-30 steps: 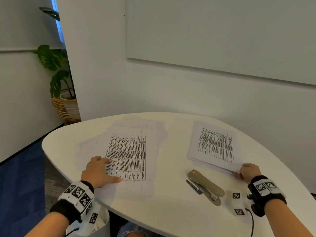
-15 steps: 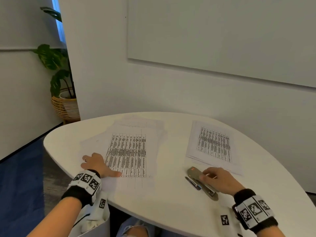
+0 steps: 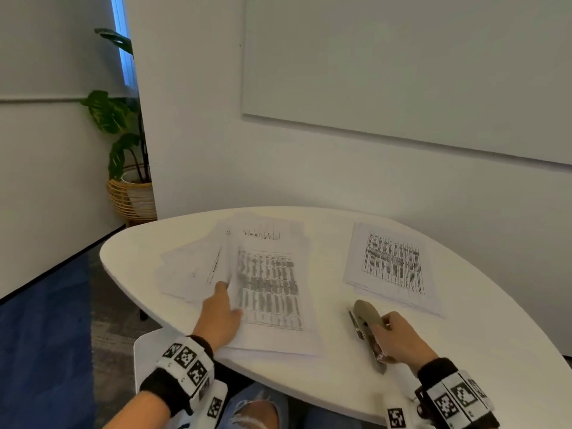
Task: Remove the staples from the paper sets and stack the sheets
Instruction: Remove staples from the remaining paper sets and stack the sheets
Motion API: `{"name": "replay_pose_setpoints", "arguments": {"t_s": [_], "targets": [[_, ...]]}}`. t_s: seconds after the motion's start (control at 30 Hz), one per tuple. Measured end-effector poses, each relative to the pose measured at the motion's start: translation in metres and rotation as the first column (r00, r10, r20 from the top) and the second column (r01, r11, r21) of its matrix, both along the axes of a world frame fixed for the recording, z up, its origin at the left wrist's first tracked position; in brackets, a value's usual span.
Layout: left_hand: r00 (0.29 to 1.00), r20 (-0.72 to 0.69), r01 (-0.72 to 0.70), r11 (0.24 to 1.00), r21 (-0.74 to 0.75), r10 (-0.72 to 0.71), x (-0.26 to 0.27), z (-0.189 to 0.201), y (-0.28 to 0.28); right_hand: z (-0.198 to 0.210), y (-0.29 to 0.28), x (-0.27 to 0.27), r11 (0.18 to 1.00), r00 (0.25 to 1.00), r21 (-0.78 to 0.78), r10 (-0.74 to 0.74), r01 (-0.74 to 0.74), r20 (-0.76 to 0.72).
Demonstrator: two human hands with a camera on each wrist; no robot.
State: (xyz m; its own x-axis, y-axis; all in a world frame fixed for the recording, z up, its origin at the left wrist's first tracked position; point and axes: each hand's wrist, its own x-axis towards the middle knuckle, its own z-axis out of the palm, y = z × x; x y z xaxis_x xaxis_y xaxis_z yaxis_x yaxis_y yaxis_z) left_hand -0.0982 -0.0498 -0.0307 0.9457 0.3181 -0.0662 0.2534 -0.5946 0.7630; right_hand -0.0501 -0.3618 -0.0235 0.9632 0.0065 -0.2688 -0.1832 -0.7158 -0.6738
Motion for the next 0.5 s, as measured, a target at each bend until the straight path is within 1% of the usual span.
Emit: {"name": "replay_pose_setpoints", "arguments": {"t_s": [0.07,0.13,0.17,0.23,0.27,0.3,0.37,0.4,0.43,0.47,0.5], "targets": [[0.990,-0.042,0.132,0.991,0.009,-0.131,-0.012,-0.001,-0.025,0.006,0.001,-0.003,0.998,1.000,0.054,-0.015,0.014,0.005],[0.951,-0.128,0.287,0.957,0.040,-0.280,-0.024,-0.005,-0.045,0.013,0.000,-0.003,0.999,1.000,0.046,0.019,-0.019,0.005],[0.918,-0.182,0.367,0.929,0.057,-0.351,-0.028,-0.007,-0.052,0.016,-0.001,-0.002,0.999,0.999,0.015,0.052,-0.052,-0.005],[0.848,-0.277,0.480,0.877,0.038,-0.452,-0.031,-0.010,-0.057,0.019,-0.006,0.000,0.984,0.989,-0.099,0.146,-0.149,-0.039],[0.826,-0.288,0.506,0.862,0.001,-0.485,-0.029,-0.010,-0.057,0.019,-0.008,0.001,0.967,0.979,-0.159,0.191,-0.199,-0.068],[0.821,-0.258,0.515,0.856,-0.048,-0.509,-0.027,-0.007,-0.058,0.018,-0.010,0.002,0.948,0.969,-0.207,0.224,-0.240,-0.101],[0.843,-0.183,0.498,0.863,-0.088,-0.505,-0.023,0.000,-0.062,0.017,-0.014,0.002,0.920,0.954,-0.263,0.257,-0.291,-0.155],[0.857,-0.166,0.483,0.873,-0.070,-0.487,-0.022,0.002,-0.065,0.017,-0.016,0.001,0.911,0.951,-0.283,0.261,-0.299,-0.163],[0.858,-0.179,0.479,0.876,-0.058,-0.481,-0.022,0.004,-0.068,0.017,-0.017,0.001,0.909,0.953,-0.296,0.256,-0.294,-0.160],[0.838,-0.223,0.492,0.866,-0.084,-0.498,-0.026,0.005,-0.072,0.017,-0.019,0.001,0.911,0.957,-0.304,0.242,-0.280,-0.157],[0.798,-0.282,0.515,0.846,-0.142,-0.533,-0.032,0.008,-0.074,0.017,-0.019,0.001,0.913,0.961,-0.307,0.231,-0.269,-0.153]]}}
